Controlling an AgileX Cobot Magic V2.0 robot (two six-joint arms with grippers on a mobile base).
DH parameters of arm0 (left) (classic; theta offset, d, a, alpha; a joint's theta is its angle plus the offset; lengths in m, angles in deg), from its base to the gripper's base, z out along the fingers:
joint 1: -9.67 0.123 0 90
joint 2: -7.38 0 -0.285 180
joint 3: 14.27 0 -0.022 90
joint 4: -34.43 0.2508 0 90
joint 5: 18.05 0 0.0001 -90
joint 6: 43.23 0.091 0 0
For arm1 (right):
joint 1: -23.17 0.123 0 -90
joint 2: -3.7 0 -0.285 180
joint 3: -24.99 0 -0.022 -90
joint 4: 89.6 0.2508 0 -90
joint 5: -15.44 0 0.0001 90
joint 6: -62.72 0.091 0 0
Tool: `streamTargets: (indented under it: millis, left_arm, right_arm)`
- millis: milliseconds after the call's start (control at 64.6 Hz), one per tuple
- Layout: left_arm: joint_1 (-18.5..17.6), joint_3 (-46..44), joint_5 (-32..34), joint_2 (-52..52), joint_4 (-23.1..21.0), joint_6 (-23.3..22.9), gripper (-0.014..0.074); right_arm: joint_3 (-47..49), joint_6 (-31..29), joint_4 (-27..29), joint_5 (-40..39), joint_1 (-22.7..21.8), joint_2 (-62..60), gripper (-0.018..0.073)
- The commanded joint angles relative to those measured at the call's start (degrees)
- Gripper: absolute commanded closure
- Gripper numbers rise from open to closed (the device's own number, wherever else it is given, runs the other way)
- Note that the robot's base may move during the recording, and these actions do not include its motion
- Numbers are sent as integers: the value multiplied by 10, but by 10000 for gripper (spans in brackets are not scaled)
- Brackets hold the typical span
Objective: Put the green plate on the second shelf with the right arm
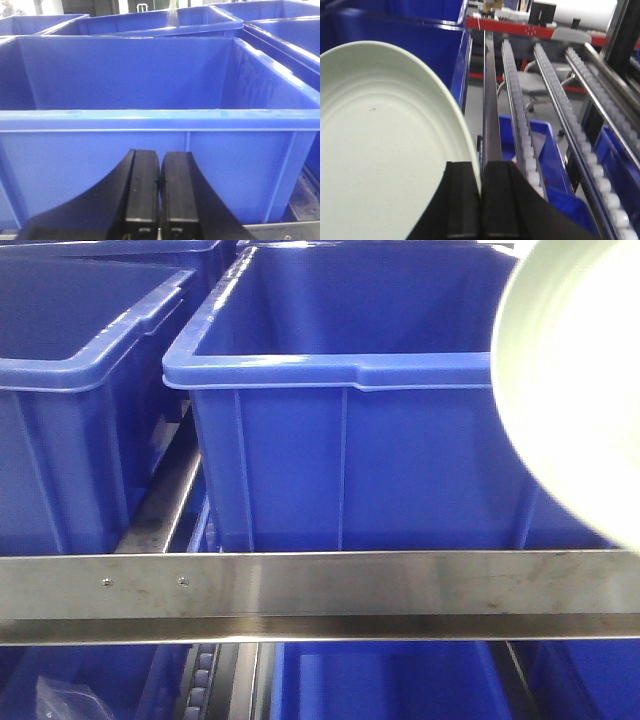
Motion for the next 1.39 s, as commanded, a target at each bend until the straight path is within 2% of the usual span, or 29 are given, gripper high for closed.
streamTargets:
  millis: [0,263,387,464,696,805,1068,1176,1377]
  left_arm:
    - [-1,24,46,10,0,-2,466]
    - [-1,24,46,10,0,-2,466]
    - [-1,24,46,10,0,-2,466]
    - [-1,24,46,10,0,-2,466]
    - [-1,24,46,10,0,-2,466]
    - [-1,24,46,10,0,-2,466]
    - [-1,24,46,10,0,-2,466]
    - [-1,24,46,10,0,-2,466]
    - [-1,24,46,10,0,-2,466]
  right_arm:
    - [18,2,1,-91,-4,6,502]
    - [50,2,23,-182,-4,10,502]
    - [82,2,67,-183,-4,35,502]
    - [111,2,86,-183,-4,74,502]
    - [184,13,94,-179,-2,252,502]
    - [235,42,97,-175,17,335,502]
    - [357,43,97,-238,102,497,502]
    - [390,43,102,-232,106,556,502]
    - [406,43,152,-240,105,628,498]
